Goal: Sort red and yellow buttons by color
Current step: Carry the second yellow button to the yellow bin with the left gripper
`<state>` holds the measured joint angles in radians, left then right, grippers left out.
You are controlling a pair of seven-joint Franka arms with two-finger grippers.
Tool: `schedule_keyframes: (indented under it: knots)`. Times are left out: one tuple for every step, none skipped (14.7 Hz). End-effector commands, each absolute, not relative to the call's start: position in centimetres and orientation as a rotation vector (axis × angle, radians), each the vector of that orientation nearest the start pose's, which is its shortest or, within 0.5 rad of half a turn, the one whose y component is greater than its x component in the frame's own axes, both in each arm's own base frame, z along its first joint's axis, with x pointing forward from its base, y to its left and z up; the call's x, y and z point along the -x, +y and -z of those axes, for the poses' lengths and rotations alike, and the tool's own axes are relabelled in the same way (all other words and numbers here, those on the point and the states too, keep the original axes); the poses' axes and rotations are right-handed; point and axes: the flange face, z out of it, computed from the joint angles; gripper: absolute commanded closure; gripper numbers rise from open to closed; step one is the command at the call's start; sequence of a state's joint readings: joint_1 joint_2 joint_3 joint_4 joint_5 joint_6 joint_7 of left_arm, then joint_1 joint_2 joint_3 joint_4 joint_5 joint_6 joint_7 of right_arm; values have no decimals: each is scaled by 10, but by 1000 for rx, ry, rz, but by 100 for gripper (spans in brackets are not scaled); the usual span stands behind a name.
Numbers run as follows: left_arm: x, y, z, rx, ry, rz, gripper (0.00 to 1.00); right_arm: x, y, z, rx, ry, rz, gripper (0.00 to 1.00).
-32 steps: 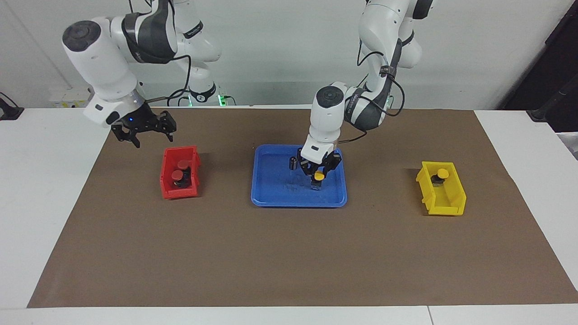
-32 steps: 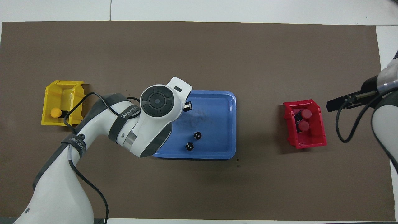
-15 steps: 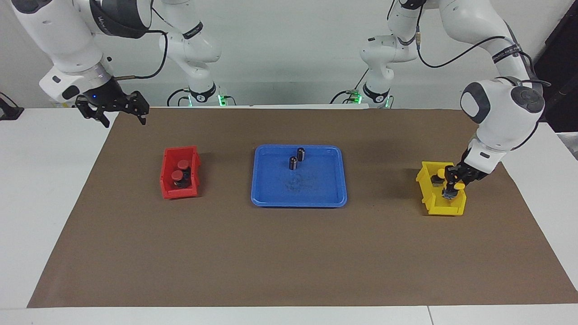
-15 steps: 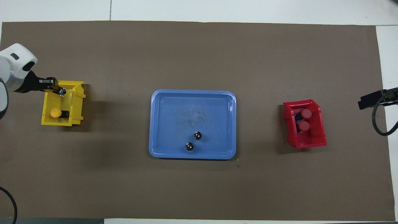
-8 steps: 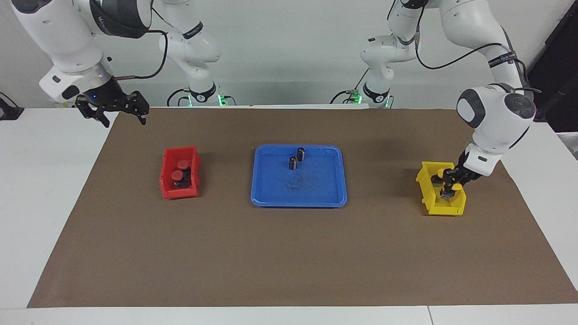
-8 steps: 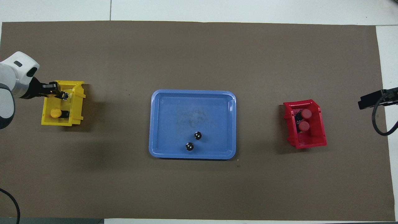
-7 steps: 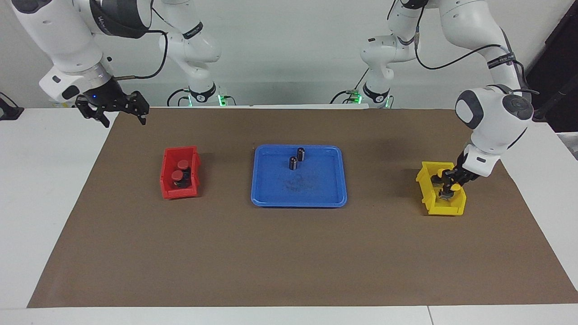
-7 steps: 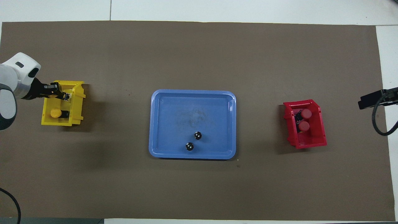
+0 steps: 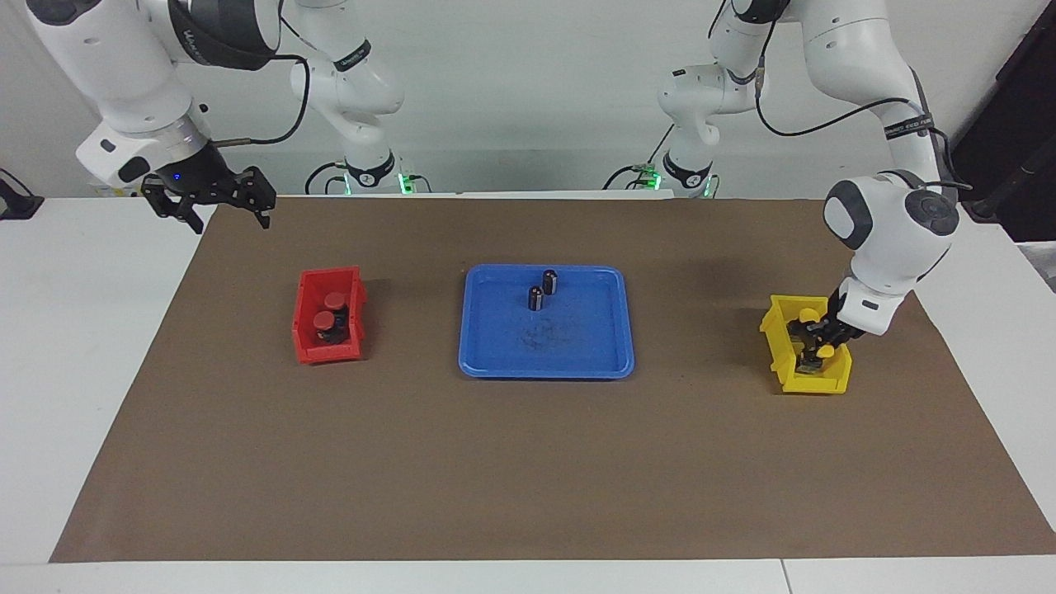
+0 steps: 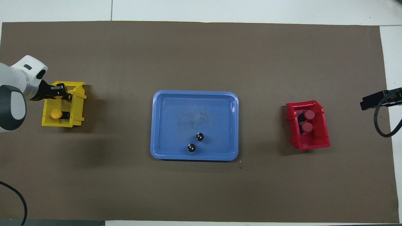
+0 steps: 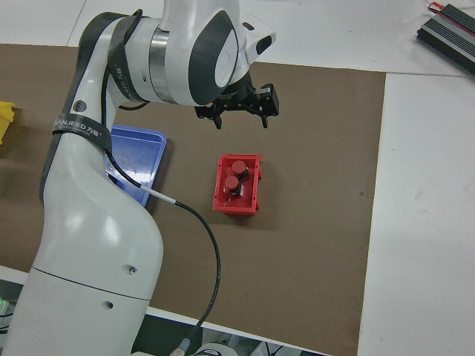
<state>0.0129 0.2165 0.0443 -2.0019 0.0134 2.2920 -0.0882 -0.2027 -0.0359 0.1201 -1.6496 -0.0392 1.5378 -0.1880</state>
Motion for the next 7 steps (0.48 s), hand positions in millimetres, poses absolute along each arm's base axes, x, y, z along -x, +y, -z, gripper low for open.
schedule_keyframes:
  knots:
    - [-592,30,-352,3125,-277,162,80,-541,-52,-607,3176,-139,-112,0]
    - [-593,31,-355,3125,-275,162,64,-541,-51,-608,3179,-142,-105,0]
    - [-595,29,-357,3125,-272,162,50,-542,-50,-608,3180,-144,-105,0]
    - [-597,25,-360,3126,-265,171,47,-543,-48,-609,3182,-152,-96,0]
    - [-598,21,-361,3127,-258,169,47,-543,-50,-609,3179,-149,-95,0]
    - [-597,21,-365,3128,-255,171,46,-543,-45,-607,3179,-161,-105,0]
    - [-597,23,-370,3128,-258,162,46,-542,-38,-607,3180,-181,-107,0]
